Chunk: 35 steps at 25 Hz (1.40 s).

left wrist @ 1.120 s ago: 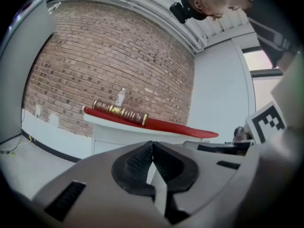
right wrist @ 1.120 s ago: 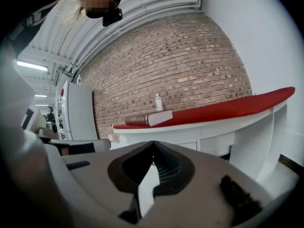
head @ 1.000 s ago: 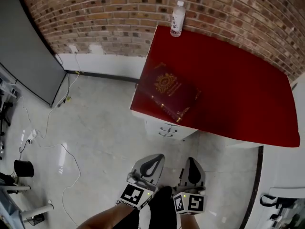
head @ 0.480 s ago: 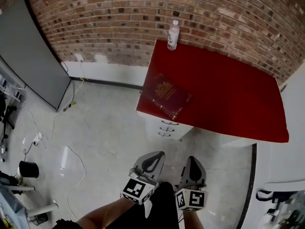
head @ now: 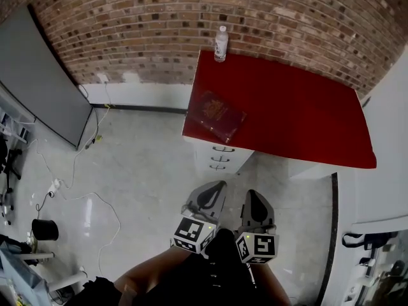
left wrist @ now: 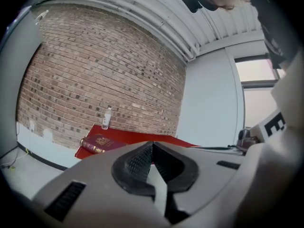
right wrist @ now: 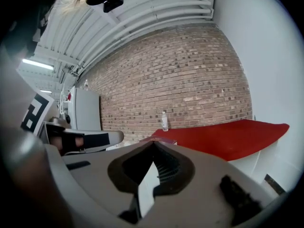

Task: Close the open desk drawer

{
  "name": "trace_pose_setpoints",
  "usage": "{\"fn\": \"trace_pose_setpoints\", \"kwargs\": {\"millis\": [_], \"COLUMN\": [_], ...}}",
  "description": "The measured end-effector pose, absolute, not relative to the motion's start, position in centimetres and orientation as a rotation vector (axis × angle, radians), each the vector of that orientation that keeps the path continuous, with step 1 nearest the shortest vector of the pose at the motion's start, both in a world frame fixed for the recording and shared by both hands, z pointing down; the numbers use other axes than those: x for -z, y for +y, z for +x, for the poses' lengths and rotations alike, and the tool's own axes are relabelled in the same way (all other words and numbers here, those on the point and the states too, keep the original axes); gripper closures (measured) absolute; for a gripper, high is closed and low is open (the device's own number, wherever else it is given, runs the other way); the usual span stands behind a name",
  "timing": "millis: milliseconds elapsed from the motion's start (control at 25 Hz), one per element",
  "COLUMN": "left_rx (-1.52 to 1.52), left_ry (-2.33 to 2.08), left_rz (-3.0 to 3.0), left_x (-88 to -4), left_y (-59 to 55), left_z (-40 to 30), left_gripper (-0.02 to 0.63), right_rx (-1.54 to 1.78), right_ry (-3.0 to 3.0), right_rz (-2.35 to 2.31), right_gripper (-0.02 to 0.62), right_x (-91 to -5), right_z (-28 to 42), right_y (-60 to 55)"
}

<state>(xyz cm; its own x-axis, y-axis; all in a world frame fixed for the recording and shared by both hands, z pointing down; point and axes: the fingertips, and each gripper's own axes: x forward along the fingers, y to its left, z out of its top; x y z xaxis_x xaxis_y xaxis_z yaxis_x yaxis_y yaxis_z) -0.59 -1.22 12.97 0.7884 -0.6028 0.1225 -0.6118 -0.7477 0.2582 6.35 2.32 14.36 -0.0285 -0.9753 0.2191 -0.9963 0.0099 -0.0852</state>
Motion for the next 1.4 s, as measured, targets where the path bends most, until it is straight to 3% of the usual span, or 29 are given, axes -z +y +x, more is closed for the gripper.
{"fn": "trace_pose_setpoints", "kwargs": {"millis": [1400], "left_rx": [-0.112], "left_ry": [-1.049], "left_rz": [2.678], "left_x": [-12.2], "left_y": [0.7], "left_z": [-4.4], "left_gripper": [0.597], "right_rx": [-0.349], "right_ry": [-2.163], "right_rz": [2.070], "right_gripper": [0.589], "right_x": [-13.0], "right_z": [4.9], "right_y": [3.1]}}
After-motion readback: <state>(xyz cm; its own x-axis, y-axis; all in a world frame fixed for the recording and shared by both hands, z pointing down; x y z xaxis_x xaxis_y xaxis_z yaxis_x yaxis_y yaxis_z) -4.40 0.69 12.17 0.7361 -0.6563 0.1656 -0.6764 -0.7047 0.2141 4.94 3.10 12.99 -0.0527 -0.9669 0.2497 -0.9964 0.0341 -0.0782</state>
